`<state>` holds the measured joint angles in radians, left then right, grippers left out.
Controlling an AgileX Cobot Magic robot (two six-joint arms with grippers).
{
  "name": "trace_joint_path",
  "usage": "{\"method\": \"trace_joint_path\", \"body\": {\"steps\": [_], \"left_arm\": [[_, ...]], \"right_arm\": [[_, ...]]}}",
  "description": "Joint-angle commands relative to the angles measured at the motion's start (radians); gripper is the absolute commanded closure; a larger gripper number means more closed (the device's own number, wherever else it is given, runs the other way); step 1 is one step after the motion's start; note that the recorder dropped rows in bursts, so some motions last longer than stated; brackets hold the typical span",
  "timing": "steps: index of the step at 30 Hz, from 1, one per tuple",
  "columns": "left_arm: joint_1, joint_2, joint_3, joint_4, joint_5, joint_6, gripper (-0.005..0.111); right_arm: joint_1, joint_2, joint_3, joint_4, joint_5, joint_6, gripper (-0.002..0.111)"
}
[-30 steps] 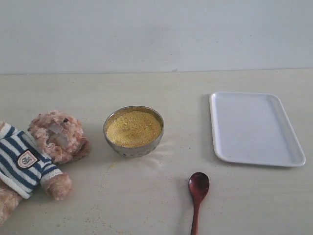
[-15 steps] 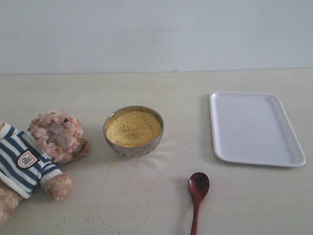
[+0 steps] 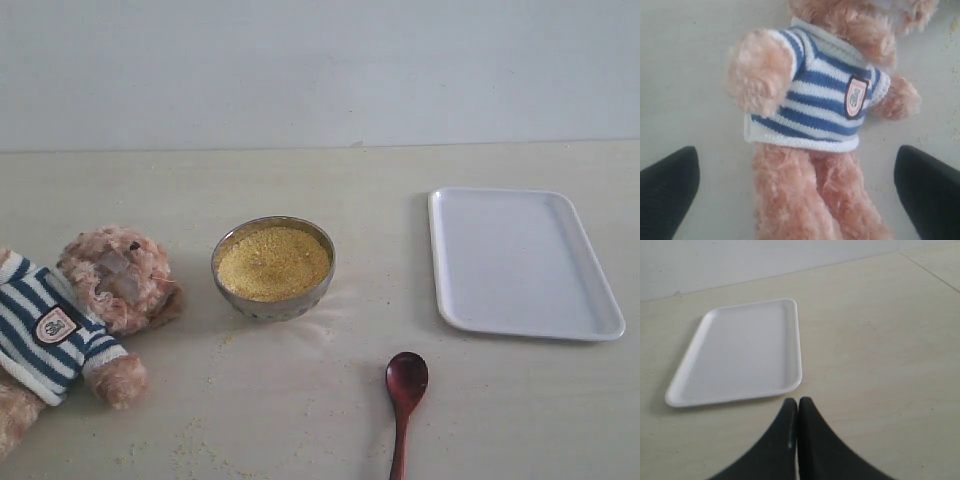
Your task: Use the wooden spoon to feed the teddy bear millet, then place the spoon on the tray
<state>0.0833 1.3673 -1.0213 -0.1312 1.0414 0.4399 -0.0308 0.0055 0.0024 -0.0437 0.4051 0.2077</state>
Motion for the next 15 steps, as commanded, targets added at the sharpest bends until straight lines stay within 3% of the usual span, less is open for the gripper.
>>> {"method": "trace_joint_path", "body": {"steps": [1, 8, 15], "left_arm": [[-0.003, 0.028, 0.003, -0.041, -0.056, 0.042, -0.002], [-0.003, 0.143, 0.003, -0.017, -0.094, 0.206, -0.002], [0.0, 0.241, 0.003, -0.01, -0.156, 0.22, -0.002]], "right_arm": [[-0.006, -0.006, -0.002, -0.006, -0.004, -0.005, 0.108], [-0.006, -0.006, -0.002, -0.006, -0.004, -0.005, 0.108], [-0.006, -0.006, -0.002, -0.006, -0.004, -0.005, 0.108]]}}
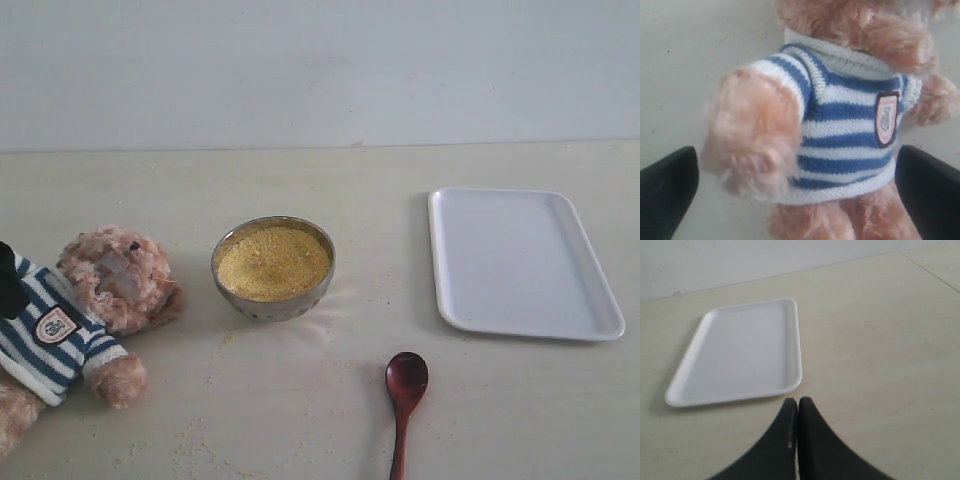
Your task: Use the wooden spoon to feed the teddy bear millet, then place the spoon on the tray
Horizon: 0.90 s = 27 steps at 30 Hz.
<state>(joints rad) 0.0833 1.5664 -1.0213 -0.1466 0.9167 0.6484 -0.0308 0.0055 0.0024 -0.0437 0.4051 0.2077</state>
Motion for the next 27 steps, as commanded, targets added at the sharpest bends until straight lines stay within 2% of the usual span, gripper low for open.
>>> {"method": "trace_joint_path", "body": {"steps": [1, 8, 14, 16, 17, 18, 19, 21, 24, 27], "left_arm": [[0.0, 0.058, 0.003, 0.006, -0.037, 0.012, -0.002], [0.0, 0.172, 0.003, -0.008, -0.129, 0.022, -0.002], [0.0, 0.31, 0.003, -0.206, -0.082, 0.039, -0.002], [0.0, 0.376, 0.003, -0.233, -0.03, 0.041, 0.01], [0.0, 0.411, 0.003, -0.238, -0.016, 0.041, 0.035], [0.0, 0.423, 0.003, -0.238, -0.013, 0.041, 0.05], [0.0, 0.43, 0.003, -0.236, -0.009, 0.037, 0.093], [0.004, 0.418, -0.001, -0.23, -0.009, -0.014, 0.102], [0.017, 0.347, -0.003, -0.25, -0.027, -0.058, 0.102], [0.055, 0.2, -0.003, -0.405, -0.057, -0.056, 0.102]], "right_arm": [[-0.006, -0.006, -0.002, -0.006, -0.004, -0.005, 0.108], [-0.006, -0.006, -0.002, -0.006, -0.004, -0.005, 0.108], [-0.006, -0.006, -0.002, -0.006, -0.004, -0.005, 0.108], [-0.006, -0.006, -0.002, -0.006, -0.004, -0.005, 0.108], [-0.006, -0.006, -0.002, -0.006, -0.004, -0.005, 0.108], [-0.006, -0.006, -0.002, -0.006, -0.004, -0.005, 0.108], [-0.006, -0.006, -0.002, -0.006, -0.004, -0.005, 0.108], [-0.006, -0.006, -0.002, -0.006, -0.004, -0.005, 0.108], [-0.006, -0.006, -0.002, -0.006, -0.004, -0.005, 0.108], [-0.006, -0.006, -0.002, -0.006, -0.004, -0.005, 0.108]]}}
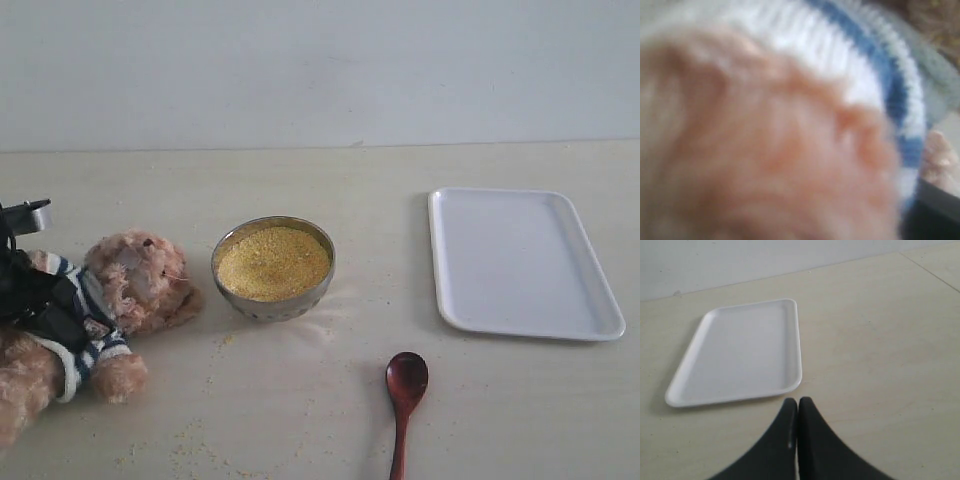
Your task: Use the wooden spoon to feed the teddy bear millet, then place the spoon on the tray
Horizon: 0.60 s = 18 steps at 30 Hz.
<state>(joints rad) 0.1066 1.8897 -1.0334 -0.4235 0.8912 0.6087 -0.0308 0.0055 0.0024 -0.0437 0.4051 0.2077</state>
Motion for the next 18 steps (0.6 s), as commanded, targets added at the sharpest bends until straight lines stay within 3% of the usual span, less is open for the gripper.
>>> {"method": "trace_joint_path", "body": {"steps": [1, 9, 15, 18], "left_arm": [[0.043, -0.166, 0.009, -0.19, -0.031, 0.001, 0.102], [0.052, -0.324, 0.027, -0.342, 0.064, 0.033, 0.102], [0.052, -0.415, 0.186, -0.628, -0.109, 0.212, 0.102], [0.052, -0.444, 0.286, -0.732, -0.203, 0.326, 0.102]], "right_arm": [[-0.006, -0.006, -0.002, -0.006, -0.004, -0.005, 0.108], [-0.006, -0.006, -0.002, -0.006, -0.004, -0.005, 0.108], [-0.006, -0.006, -0.002, -0.01, -0.016, -0.017, 0.108], [-0.006, -0.006, -0.002, -0.104, -0.081, -0.074, 0.108]]}}
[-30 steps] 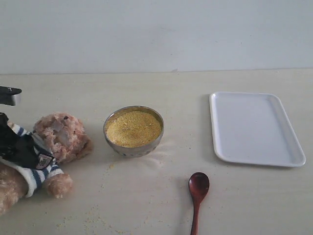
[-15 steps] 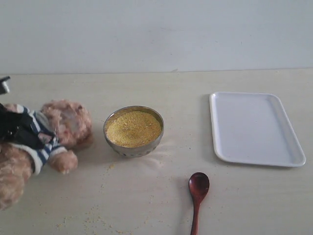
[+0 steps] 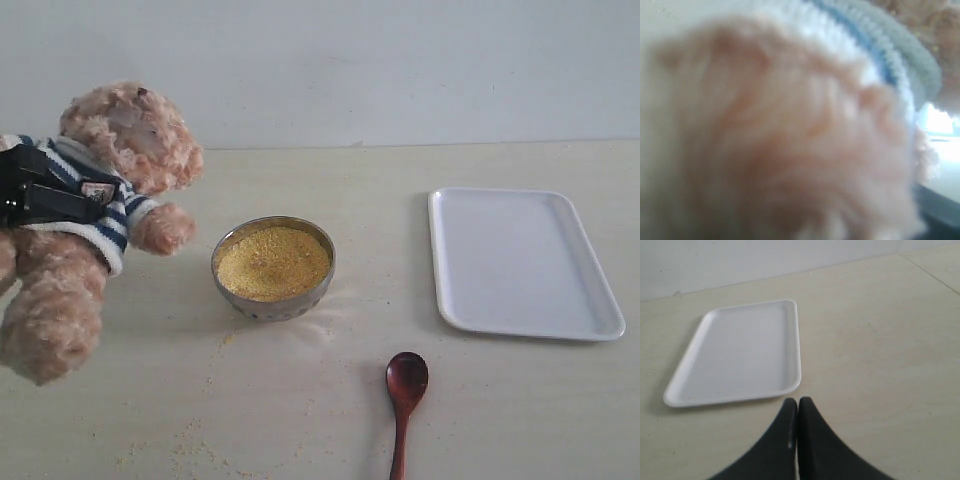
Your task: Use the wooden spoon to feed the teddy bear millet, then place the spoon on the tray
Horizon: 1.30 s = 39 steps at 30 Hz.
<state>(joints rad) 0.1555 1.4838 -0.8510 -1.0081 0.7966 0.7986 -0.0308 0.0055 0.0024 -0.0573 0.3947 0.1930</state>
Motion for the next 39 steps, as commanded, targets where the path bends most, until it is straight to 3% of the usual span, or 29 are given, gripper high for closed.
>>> {"method": "trace_joint_path", "body": {"steps": [1, 3, 8, 12, 14, 18, 20, 22, 24, 28, 31, 33, 36, 37, 39], "left_arm": [[0.003, -0.041, 0.13, -0.165, -0.113, 0.168, 0.102], [0.003, -0.047, 0.185, -0.279, -0.08, 0.152, 0.102], [0.003, -0.047, 0.237, -0.606, 0.166, 0.391, 0.102], [0.003, -0.047, 0.238, -0.736, 0.154, 0.429, 0.102], [0.003, -0.047, 0.239, -0.736, 0.144, 0.426, 0.102], [0.003, -0.047, 0.221, -0.736, 0.108, 0.411, 0.102], [0.003, -0.047, 0.221, -0.736, 0.097, 0.399, 0.102], [0.003, -0.047, 0.221, -0.736, 0.1, 0.392, 0.102], [0.003, -0.047, 0.221, -0.736, 0.112, 0.392, 0.102], [0.003, -0.047, 0.221, -0.736, 0.116, 0.423, 0.102], [0.003, -0.047, 0.221, -0.736, 0.136, 0.456, 0.102], [0.003, -0.047, 0.221, -0.736, 0.156, 0.483, 0.102], [0.003, -0.047, 0.221, -0.736, 0.161, 0.525, 0.102], [0.003, -0.047, 0.221, -0.736, 0.155, 0.53, 0.102], [0.003, -0.047, 0.221, -0.736, 0.141, 0.542, 0.102]], "right_arm": [[-0.006, -0.006, -0.002, -0.13, -0.093, -0.08, 0.108], [-0.006, -0.006, -0.002, -0.195, -0.14, -0.098, 0.108], [-0.006, -0.006, -0.002, -0.178, -0.232, -0.074, 0.108], [-0.006, -0.006, -0.002, 0.264, -0.381, 0.315, 0.108], [-0.006, -0.006, -0.002, 0.334, -0.395, 0.361, 0.108], [-0.006, -0.006, -0.002, 0.336, -0.494, 0.38, 0.108], [0.003, -0.006, -0.002, 0.336, -0.725, 0.525, 0.108], [0.017, -0.004, -0.033, 0.212, -1.006, 0.699, 0.108], [0.023, 0.074, -0.145, -0.018, -1.119, 0.756, 0.108], [0.025, 0.319, -0.44, -0.749, -0.818, 0.895, 0.108], [0.025, 0.587, -0.599, -1.227, -0.338, 1.033, 0.108], [0.025, 0.763, -0.685, -1.235, 0.093, 1.062, 0.108], [0.023, 0.971, -0.811, -1.096, 0.529, 1.052, 0.108], [0.026, 1.007, -0.837, -1.013, 0.548, 0.979, 0.108], [0.055, 1.054, -0.873, -0.67, 0.422, 0.551, 0.108]]}}
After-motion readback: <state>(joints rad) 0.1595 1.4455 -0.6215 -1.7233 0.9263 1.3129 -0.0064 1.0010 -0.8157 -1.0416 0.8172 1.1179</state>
